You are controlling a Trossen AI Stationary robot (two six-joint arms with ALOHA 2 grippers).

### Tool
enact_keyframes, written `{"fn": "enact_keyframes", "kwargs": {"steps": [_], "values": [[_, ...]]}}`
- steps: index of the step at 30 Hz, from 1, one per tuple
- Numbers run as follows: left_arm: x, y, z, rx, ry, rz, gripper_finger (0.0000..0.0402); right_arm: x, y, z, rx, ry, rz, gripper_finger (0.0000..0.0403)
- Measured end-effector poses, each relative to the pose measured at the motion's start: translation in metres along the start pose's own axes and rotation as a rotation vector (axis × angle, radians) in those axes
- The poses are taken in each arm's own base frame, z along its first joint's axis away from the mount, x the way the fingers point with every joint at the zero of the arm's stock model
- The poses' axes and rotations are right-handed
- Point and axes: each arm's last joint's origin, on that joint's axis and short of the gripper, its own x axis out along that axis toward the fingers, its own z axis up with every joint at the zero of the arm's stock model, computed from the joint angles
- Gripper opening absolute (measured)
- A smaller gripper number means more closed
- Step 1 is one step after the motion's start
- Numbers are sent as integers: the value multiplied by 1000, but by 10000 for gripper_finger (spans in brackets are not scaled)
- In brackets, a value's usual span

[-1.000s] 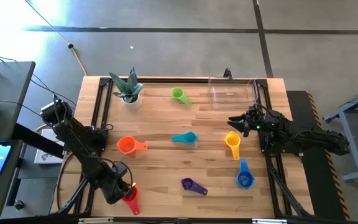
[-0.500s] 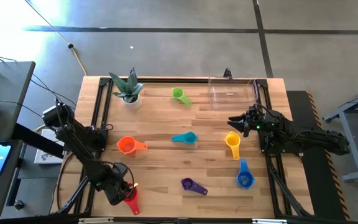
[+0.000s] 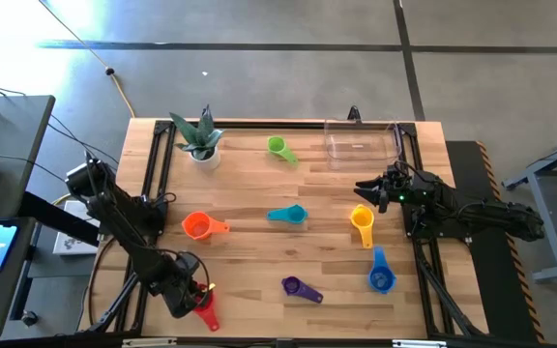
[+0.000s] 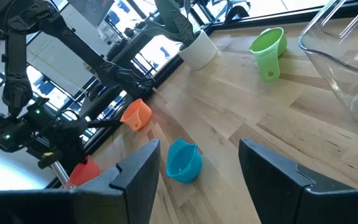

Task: Nest measuring cups in basket
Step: Stack thr red measuring cup into the orange measuring cup

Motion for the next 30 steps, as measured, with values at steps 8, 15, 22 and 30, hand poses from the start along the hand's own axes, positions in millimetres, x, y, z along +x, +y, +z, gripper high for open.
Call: {"fn": "enact_keyframes", "kwargs": {"steps": [8, 15, 22, 30], "values": [[-11, -5, 12, -18, 6, -35, 4, 0, 0, 0, -3, 0, 0, 211], [-23, -8, 29, -121, -10, -50, 3, 0, 0, 0, 0, 2, 3, 211], [-41, -8, 50, -203, -89, -116, 3, 0, 0, 0, -3, 4, 6, 211], [-58, 1, 70, -315, -171, -110, 6, 0, 0, 0, -3, 4, 6, 211]]}}
